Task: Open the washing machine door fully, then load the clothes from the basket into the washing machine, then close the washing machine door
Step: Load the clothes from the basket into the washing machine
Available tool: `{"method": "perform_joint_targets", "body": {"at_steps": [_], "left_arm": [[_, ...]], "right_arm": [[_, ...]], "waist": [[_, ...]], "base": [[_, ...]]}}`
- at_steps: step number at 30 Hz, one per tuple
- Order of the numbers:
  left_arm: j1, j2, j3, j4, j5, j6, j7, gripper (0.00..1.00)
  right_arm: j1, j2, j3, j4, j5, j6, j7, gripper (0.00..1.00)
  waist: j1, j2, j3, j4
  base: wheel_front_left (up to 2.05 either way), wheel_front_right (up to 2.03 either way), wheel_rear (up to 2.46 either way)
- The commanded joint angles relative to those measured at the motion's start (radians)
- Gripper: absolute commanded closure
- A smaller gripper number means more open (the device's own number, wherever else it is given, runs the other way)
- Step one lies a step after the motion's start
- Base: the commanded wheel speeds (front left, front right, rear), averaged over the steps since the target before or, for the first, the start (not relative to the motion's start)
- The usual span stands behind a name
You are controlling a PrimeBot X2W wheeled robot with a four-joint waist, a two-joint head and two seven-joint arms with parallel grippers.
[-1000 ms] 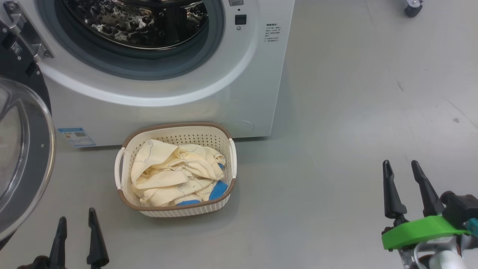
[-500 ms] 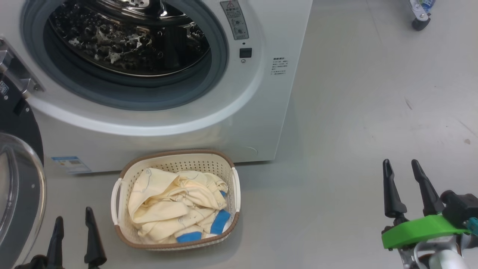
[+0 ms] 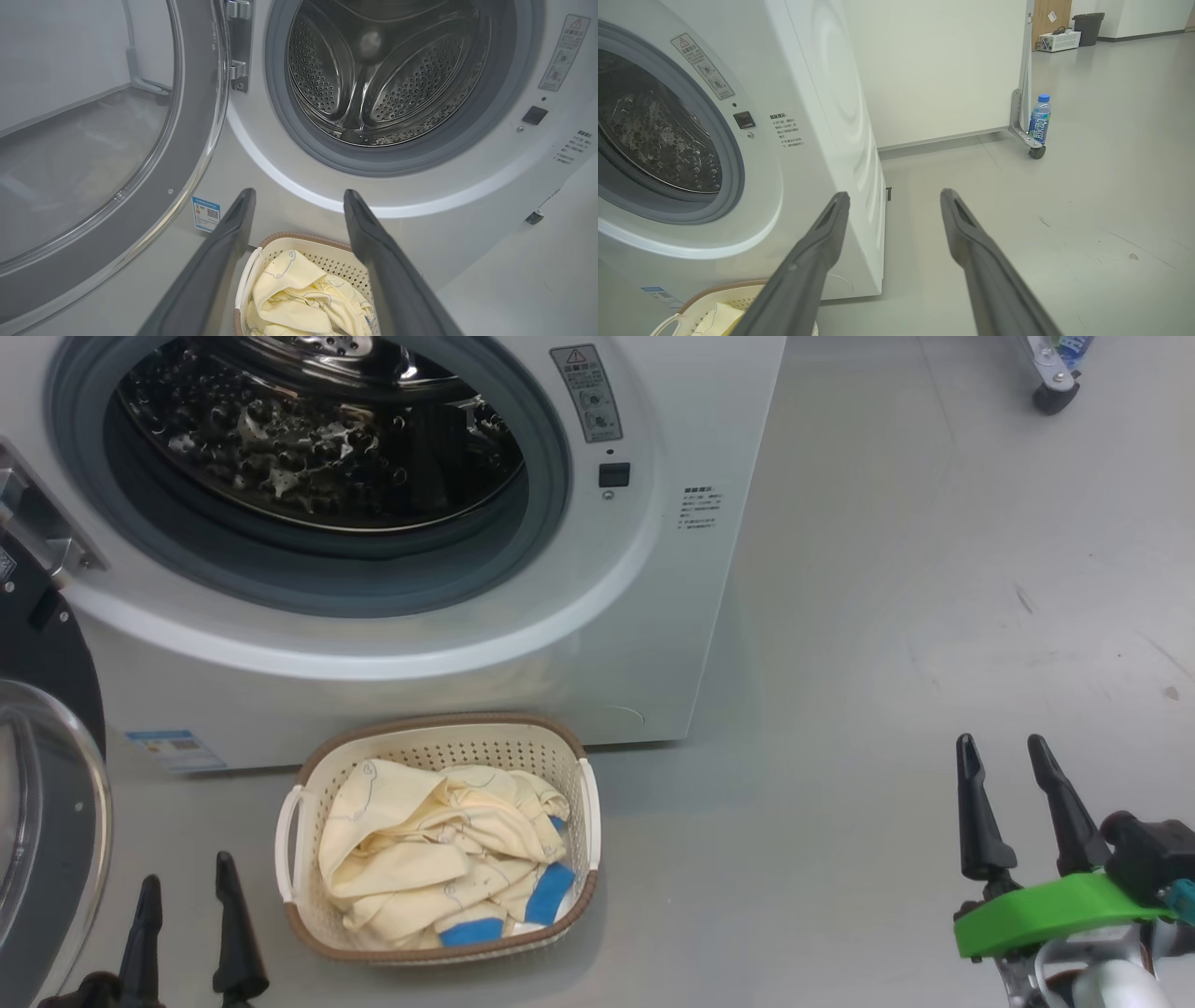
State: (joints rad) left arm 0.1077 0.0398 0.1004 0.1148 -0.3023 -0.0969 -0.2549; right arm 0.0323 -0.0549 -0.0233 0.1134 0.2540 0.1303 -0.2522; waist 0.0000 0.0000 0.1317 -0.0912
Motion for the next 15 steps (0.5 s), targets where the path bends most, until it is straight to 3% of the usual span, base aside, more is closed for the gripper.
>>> {"method": "perform_joint_targets", "body": {"at_steps": [1,15], "left_arm": [[-0.023,0.01,0.032,-0.035,-0.004,-0.003,-0.007,0.0],[-0.054,0.01,-0.04,0.012,0.005,-0.026,-0.007,0.0]], "right_arm": [[-0.037,-0.01,0.019,-0.036,-0.001,0.0,-0.01,0.0],[-0.069,-0.001,0.03,-0.039,0.01,0.0,-0.01,0.0]], "waist": [[0.0,0.0,0.002,-0.001],[0.0,0.0,0.077,-0.028]], "base": [[0.0,0.0,0.0],[0.0,0.0,0.0]]}}
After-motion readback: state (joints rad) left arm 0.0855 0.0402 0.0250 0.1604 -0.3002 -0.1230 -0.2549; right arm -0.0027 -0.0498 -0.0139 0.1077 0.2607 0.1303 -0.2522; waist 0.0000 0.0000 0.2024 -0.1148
